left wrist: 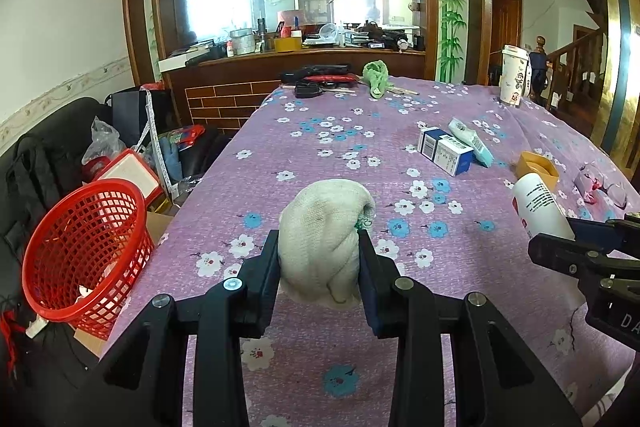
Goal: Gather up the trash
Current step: 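Lift the cloth and spray bottle and carry them toward the red wastebasket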
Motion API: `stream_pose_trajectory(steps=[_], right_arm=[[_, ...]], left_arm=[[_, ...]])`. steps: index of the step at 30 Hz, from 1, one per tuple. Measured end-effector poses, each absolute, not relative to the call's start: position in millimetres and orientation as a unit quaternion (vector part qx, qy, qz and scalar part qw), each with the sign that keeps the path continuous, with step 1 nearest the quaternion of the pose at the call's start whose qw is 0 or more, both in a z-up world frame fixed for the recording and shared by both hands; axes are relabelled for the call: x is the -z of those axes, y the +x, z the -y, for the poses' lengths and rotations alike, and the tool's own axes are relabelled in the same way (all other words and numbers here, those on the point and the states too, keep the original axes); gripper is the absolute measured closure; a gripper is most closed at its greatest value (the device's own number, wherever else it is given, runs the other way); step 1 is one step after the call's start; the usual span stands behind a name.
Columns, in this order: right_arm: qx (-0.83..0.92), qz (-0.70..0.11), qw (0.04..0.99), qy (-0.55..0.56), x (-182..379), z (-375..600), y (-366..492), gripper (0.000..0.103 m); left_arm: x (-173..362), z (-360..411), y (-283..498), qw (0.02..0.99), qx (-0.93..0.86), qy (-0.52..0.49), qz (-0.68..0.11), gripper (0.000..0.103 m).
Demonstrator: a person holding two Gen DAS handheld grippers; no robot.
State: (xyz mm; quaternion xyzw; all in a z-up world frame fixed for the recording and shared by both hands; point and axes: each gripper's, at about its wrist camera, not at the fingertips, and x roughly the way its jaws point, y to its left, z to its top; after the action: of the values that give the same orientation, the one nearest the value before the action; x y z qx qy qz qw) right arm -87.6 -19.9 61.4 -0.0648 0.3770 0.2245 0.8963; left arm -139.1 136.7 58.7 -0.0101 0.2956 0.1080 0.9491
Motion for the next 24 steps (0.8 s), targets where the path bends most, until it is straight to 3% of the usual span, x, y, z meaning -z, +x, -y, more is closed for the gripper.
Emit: stream_pose_trajectory(steps=[24], right_arm=[[-0.279,-0.387,0.876,-0.07,-75,-31,-68,0.068]], left_arm=[[-76,-190,-159,0.948,-0.151,-0.048,-0.277,0.069]])
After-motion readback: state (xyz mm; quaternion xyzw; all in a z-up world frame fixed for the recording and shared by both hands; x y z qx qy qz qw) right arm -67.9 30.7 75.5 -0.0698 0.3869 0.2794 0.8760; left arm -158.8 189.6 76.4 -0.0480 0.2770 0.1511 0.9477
